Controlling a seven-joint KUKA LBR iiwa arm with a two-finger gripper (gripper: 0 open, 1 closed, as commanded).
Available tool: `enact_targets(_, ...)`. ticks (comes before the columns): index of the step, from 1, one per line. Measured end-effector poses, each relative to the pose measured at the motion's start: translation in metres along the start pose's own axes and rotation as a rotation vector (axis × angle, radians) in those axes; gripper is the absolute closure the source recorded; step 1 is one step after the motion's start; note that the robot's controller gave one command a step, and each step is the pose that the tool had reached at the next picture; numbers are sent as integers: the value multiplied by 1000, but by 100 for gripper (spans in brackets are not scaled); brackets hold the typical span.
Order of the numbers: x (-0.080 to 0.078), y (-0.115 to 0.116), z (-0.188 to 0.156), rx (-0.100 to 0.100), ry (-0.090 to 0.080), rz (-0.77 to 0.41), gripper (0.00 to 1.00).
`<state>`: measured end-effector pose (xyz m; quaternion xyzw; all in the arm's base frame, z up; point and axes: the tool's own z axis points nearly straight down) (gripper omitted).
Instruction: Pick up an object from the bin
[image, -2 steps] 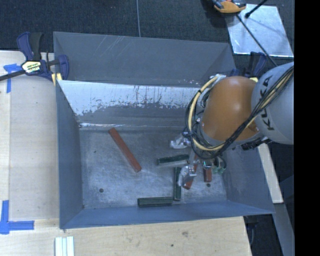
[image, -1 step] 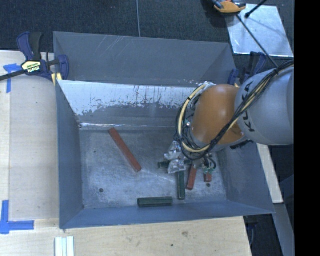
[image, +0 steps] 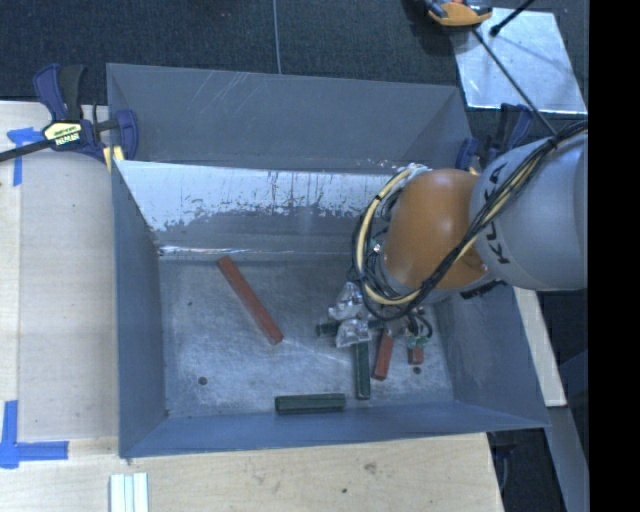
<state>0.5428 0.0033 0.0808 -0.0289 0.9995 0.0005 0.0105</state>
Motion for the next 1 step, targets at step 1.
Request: enact_targets(1,-11,10,-158,0,14,-81,100)
